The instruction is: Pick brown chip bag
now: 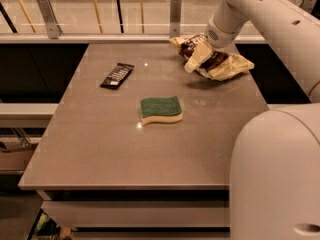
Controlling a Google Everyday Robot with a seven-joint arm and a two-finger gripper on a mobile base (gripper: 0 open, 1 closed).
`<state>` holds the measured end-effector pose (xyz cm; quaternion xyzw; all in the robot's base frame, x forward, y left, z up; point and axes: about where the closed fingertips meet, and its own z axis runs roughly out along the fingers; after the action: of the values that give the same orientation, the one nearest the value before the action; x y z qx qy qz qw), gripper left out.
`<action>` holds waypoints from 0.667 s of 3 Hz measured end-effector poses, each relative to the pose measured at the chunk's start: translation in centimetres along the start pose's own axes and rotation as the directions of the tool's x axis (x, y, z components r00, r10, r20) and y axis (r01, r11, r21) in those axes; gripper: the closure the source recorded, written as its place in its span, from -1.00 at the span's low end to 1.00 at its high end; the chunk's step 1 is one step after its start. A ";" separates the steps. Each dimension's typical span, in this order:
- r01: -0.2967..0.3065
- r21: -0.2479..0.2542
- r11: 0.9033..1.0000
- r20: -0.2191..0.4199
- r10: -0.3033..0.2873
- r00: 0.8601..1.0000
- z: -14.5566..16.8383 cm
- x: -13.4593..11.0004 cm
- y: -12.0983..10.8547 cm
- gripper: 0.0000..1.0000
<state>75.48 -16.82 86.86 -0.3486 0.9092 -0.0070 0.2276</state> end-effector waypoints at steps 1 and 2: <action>-0.013 0.045 0.999 -0.028 0.014 1.000 1.2 0.0 -0.6 -1.00; -0.022 0.078 0.997 -0.044 0.026 0.999 1.8 0.5 -1.6 -1.00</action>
Offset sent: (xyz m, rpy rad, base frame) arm 0.0208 -0.0283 -0.0146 -0.1024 -0.0315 -0.0986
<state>76.95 -18.06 85.30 -0.3284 0.9173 -0.0473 0.2203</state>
